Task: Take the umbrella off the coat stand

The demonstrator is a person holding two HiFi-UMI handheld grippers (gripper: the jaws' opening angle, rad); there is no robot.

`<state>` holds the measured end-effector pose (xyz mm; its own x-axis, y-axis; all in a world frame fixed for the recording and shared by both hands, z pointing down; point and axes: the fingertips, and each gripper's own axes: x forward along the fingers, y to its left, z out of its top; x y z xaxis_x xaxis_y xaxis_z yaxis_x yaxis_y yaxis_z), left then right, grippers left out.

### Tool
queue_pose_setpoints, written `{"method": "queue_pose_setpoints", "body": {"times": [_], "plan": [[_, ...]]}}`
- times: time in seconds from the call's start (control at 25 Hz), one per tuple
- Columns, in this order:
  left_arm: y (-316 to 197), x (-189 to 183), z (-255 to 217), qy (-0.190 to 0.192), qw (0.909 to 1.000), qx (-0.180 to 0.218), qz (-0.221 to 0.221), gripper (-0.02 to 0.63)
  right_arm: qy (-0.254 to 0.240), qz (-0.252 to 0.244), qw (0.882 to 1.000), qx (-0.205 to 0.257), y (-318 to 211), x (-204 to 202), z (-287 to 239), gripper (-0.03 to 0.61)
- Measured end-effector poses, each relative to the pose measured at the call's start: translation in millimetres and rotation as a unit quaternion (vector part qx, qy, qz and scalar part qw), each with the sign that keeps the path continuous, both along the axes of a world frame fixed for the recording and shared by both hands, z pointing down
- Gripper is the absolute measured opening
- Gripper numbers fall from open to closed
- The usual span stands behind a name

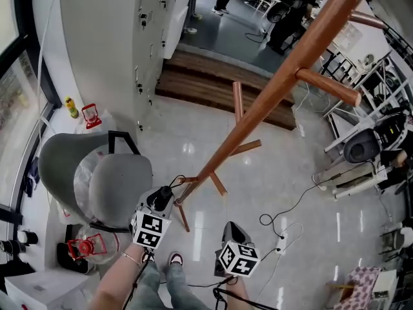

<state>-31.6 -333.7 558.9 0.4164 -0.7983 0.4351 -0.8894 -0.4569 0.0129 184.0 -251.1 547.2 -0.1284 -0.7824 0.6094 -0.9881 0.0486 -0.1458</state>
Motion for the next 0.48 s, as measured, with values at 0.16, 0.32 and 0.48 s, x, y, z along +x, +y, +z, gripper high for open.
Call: {"method": "queue_pose_setpoints", "body": {"times": [0.16, 0.32, 0.48], "plan": [[13.4, -10.3, -20.6, 0.002, 1.0000, -0.002, -0.006, 0.141, 0.001, -0.006, 1.000, 0.007, 0.4, -4.6, -9.7, 0.005], [27.6, -17.5, -40.3, 0.007, 0.9999, -0.006, -0.006, 0.141, -0.002, -0.012, 1.000, 0.023, -4.3, -10.4, -23.7, 0.005], [40.9, -24.5, -65.6, 0.019, 0.9998, 0.001, -0.009, 0.141, -0.004, -0.017, 0.999, 0.041, -8.5, -15.9, -41.0, 0.005]]}}
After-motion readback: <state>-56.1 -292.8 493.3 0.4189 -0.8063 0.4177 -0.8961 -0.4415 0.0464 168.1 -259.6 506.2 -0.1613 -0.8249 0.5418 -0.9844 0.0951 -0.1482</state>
